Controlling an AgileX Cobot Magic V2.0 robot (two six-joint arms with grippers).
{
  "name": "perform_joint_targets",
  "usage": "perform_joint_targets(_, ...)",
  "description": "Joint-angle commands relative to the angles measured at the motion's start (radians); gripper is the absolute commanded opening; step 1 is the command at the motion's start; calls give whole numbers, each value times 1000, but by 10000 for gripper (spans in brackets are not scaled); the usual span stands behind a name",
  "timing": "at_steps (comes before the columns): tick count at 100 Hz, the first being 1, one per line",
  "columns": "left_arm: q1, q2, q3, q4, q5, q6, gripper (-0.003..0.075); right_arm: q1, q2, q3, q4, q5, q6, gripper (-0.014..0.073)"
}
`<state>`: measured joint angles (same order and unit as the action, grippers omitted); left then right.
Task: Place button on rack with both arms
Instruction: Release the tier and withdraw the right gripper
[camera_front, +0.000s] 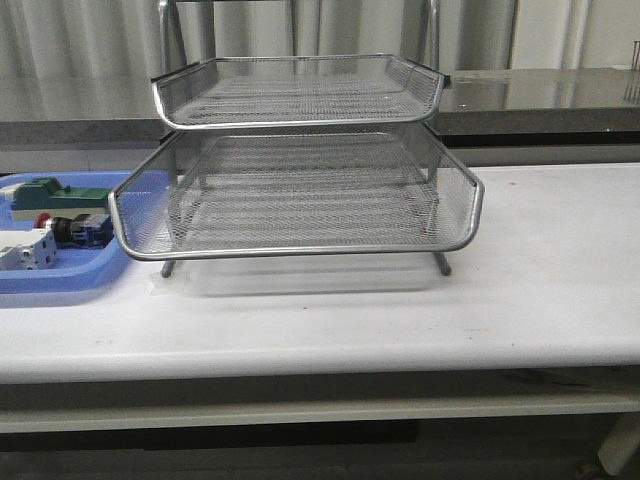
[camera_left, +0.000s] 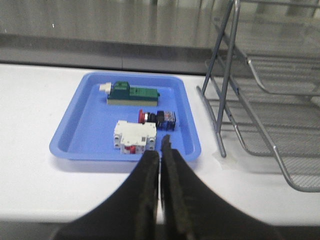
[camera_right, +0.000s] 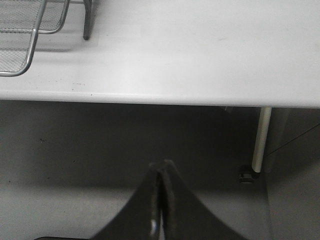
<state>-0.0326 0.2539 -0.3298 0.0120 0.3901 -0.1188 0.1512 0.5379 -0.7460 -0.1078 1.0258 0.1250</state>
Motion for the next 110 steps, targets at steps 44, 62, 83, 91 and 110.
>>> perform_joint_targets(44, 3, 797, -597, -3, 237, 80, 4, -2, 6, -32, -16, -51, 0, -68)
perform_joint_targets(62, 3, 976, -732, -3, 244, 111, 4, -2, 6, -32, -16, -51, 0, -68)
perform_joint_targets(83, 3, 1097, -838, -5, 336, 134, 6, -2, 6, -32, -16, -51, 0, -68)
perform_joint_targets(91, 3, 1115, -852, -5, 350, 142, 30, -2, 6, -32, -16, -51, 0, -68)
perform_joint_targets(110, 3, 1115, -852, -5, 369, 188, 342, -2, 6, -32, -16, -51, 0, -68)
